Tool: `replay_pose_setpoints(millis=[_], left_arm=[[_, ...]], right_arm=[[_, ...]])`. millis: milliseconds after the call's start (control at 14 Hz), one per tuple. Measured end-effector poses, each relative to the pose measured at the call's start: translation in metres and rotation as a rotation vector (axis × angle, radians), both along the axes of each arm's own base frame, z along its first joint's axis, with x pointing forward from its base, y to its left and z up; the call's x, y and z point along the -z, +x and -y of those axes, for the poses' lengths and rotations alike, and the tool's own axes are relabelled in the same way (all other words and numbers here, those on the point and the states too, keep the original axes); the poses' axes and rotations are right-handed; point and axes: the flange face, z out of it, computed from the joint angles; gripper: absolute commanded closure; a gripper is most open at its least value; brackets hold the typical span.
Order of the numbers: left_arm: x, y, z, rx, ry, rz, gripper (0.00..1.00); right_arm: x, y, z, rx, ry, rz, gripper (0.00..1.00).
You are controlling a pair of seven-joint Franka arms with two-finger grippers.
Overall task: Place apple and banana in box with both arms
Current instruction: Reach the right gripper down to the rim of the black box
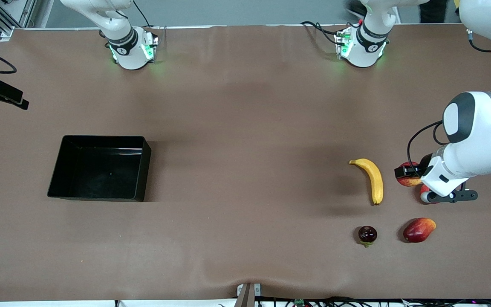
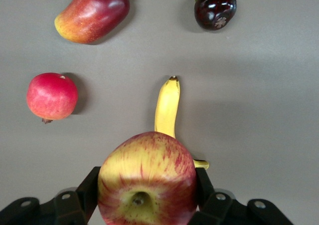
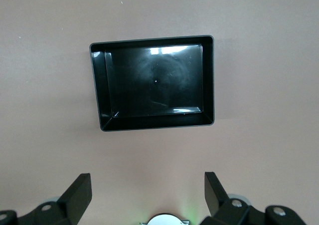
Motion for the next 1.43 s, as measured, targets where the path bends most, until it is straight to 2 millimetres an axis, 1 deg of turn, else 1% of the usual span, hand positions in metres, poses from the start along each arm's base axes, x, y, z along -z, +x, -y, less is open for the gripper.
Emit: replay_pose_setpoints(millis=[287,430,573,645,788,931,1074,1218,1433], left_arm=[[0.0,0.0,0.003,0.005,-0.002,-0.001,1.0],[-0.001,-0.001,0.008,0.012,-0.005,0.0,1.0],[-0.002,-0.001,0.012,0.018,-0.007,0.003,1.0],[-0.003,-0.001,0.013,0.02,-0.008,0.003,1.0],[-0.003,-0.001,0.014,0.021,-0.008,0.004,1.0],[-0.003,-0.001,0.014,0.022,-0.009,0.003,1.0],[-0.003,-0.001,0.016,0.024,-0.009,0.002,1.0],[-0.002,-0.002,0.02,0.029,-0.011,-0.001,1.0],[0.002,-0.005,0.027,0.029,-0.011,-0.011,1.0]], right_arm=[[0.0,0.0,0.0,0.0,0.0,0.0,0.0],[0.003,0.001,-0.001,-0.001,0.0,-0.006,0.0],[0.016,0.007,0.001,0.001,0.0,-0.029,0.0],[0.027,0.013,0.002,0.003,0.001,-0.045,0.0],[0.061,0.031,0.009,0.014,0.001,-0.081,0.0],[0.099,0.046,0.026,0.04,0.004,-0.137,0.0],[0.133,0.058,0.044,0.06,0.005,-0.161,0.0],[0.167,0.065,0.066,0.074,-0.014,-0.17,0.0],[0.234,0.071,0.109,0.056,-0.004,-0.197,0.0]])
